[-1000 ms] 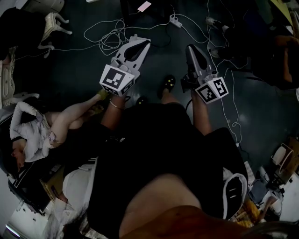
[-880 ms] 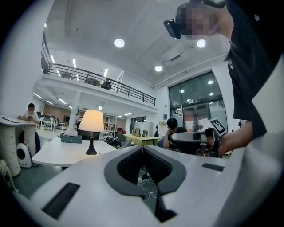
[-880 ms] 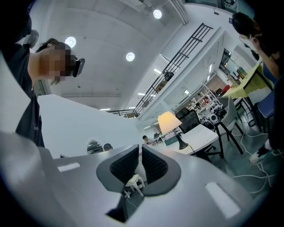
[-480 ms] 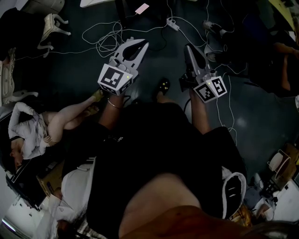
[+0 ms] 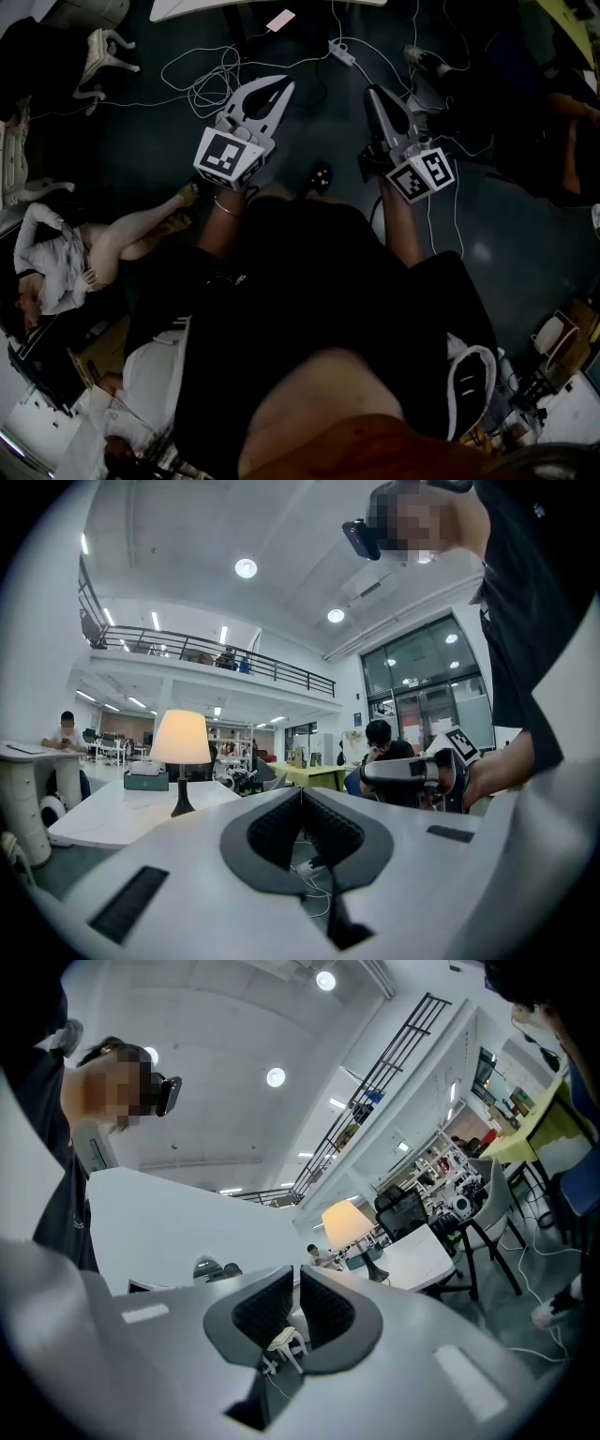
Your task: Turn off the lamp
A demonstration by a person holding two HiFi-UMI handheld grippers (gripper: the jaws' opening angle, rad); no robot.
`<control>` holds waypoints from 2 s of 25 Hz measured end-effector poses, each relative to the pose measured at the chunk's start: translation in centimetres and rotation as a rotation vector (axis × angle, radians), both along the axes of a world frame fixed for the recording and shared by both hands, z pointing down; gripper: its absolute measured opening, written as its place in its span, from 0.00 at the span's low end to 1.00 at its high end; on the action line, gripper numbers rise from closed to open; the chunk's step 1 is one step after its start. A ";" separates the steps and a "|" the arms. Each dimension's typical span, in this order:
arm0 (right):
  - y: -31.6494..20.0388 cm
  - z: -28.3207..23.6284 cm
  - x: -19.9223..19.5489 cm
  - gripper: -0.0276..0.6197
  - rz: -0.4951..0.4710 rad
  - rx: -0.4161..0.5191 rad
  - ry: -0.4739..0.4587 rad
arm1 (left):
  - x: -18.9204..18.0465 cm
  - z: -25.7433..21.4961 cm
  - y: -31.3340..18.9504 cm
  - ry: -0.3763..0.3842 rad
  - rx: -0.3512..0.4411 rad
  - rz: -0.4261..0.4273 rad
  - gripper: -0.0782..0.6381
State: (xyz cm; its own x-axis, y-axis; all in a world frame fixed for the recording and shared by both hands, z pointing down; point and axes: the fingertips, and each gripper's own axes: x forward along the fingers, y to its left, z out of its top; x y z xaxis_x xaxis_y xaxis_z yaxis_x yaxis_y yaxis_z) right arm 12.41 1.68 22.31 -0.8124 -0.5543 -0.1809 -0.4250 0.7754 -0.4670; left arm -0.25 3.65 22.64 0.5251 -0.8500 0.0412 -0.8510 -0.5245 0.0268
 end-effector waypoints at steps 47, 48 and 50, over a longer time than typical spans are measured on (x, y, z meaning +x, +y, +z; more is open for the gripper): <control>-16.2 9.4 -5.8 0.05 0.152 -0.154 0.062 | -3.3 17.0 -25.6 0.094 -0.275 0.180 0.20; -16.4 9.7 -6.0 0.05 0.152 -0.160 0.063 | -3.3 17.4 -26.1 0.097 -0.279 0.180 0.21; -16.7 10.1 -6.2 0.05 0.157 -0.168 0.066 | -3.2 18.4 -27.1 0.099 -0.285 0.183 0.21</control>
State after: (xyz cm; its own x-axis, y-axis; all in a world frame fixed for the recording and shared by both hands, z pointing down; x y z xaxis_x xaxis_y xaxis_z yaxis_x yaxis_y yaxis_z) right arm 6.17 -15.04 32.43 -0.7210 -0.6924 -0.0253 -0.5678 0.6113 -0.5513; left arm -3.44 -23.43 41.04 0.6809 -0.7032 0.2047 -0.7297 -0.6275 0.2715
